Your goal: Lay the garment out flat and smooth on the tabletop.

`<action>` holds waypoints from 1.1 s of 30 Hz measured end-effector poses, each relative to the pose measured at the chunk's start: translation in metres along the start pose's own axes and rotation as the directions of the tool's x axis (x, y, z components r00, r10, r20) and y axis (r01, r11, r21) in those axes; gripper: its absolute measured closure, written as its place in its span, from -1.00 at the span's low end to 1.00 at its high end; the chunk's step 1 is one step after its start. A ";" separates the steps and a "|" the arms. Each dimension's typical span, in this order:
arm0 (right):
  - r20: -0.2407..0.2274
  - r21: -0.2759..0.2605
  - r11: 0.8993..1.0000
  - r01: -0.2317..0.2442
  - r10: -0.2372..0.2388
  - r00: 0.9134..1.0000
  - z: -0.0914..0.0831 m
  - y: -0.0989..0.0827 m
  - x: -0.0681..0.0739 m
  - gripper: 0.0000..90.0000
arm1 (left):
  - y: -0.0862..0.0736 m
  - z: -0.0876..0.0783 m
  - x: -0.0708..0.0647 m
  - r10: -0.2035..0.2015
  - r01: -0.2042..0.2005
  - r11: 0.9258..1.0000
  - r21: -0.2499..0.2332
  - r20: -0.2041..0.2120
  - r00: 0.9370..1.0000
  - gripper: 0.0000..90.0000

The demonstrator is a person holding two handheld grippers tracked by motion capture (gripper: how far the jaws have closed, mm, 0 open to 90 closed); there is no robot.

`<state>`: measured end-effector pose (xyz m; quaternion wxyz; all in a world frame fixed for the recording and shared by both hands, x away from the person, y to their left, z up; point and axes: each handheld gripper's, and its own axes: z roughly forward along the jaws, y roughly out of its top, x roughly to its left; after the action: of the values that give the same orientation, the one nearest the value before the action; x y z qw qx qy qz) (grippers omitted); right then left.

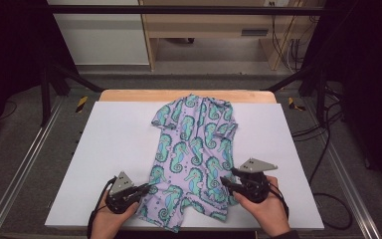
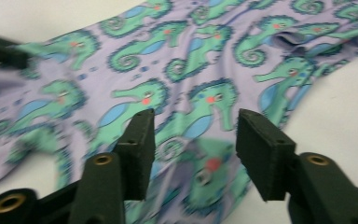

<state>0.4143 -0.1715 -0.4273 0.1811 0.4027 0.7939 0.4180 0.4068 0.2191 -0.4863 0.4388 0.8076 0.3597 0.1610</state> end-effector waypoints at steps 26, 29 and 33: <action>-0.209 0.047 0.999 -0.013 0.022 0.978 -0.029 -0.059 0.040 0.47 | -0.011 -0.014 0.000 -0.033 0.033 0.999 0.017 -0.011 0.999 0.95; -0.192 0.013 0.999 -0.030 0.032 0.981 -0.029 -0.051 0.035 0.27 | -0.011 -0.014 0.001 -0.030 0.031 0.999 0.015 -0.015 0.999 0.94; -0.162 -0.049 0.998 -0.046 0.037 0.986 -0.029 -0.029 0.024 0.19 | -0.011 -0.013 0.002 -0.033 0.033 0.999 0.017 -0.012 0.999 0.94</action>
<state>0.3671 -0.1773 -0.4325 0.1182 0.3791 0.7861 0.4736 0.3955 0.2321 -0.4884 0.4325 0.8043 0.3767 0.1553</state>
